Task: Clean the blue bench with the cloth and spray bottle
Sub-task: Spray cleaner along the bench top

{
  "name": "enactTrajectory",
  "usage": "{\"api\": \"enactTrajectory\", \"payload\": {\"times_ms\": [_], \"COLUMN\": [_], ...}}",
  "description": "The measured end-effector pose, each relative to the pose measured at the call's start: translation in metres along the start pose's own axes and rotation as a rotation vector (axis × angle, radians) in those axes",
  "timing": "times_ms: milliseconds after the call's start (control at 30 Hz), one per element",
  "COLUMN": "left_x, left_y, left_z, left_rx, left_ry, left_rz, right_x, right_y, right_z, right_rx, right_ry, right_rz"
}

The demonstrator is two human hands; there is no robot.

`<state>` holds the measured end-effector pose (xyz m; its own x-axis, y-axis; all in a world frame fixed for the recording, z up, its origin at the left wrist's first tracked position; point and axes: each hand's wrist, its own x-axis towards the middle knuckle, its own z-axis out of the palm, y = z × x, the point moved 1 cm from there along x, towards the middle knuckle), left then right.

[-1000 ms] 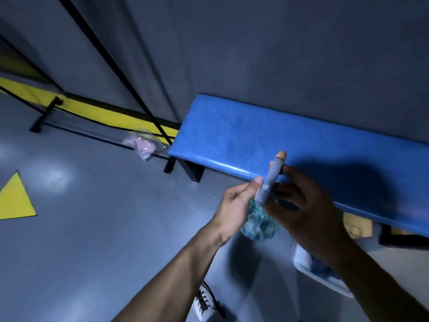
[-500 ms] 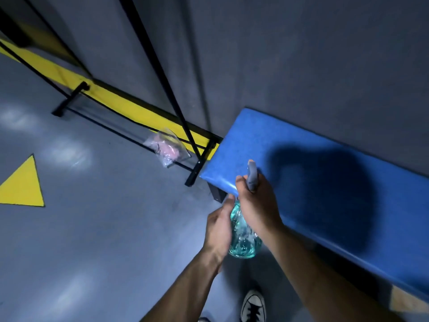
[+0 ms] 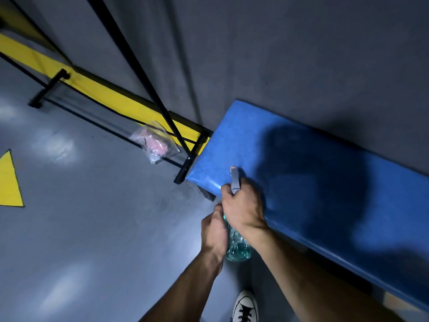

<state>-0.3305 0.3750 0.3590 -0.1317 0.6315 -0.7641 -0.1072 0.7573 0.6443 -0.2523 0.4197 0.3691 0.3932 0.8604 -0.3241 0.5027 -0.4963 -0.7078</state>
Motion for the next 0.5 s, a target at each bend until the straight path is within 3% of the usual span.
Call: {"api": "enactTrajectory", "payload": {"times_ms": [500], "left_x": [-0.034], "left_y": [-0.028], "left_z": [0.037], "left_rx": [0.196], "left_ry": [-0.158], "left_rz": [-0.036], "right_x": [-0.031], "right_y": [0.057], "right_z": [-0.048], "right_rx": [0.162], "right_ry": [0.199], "right_rz": [0.177]}}
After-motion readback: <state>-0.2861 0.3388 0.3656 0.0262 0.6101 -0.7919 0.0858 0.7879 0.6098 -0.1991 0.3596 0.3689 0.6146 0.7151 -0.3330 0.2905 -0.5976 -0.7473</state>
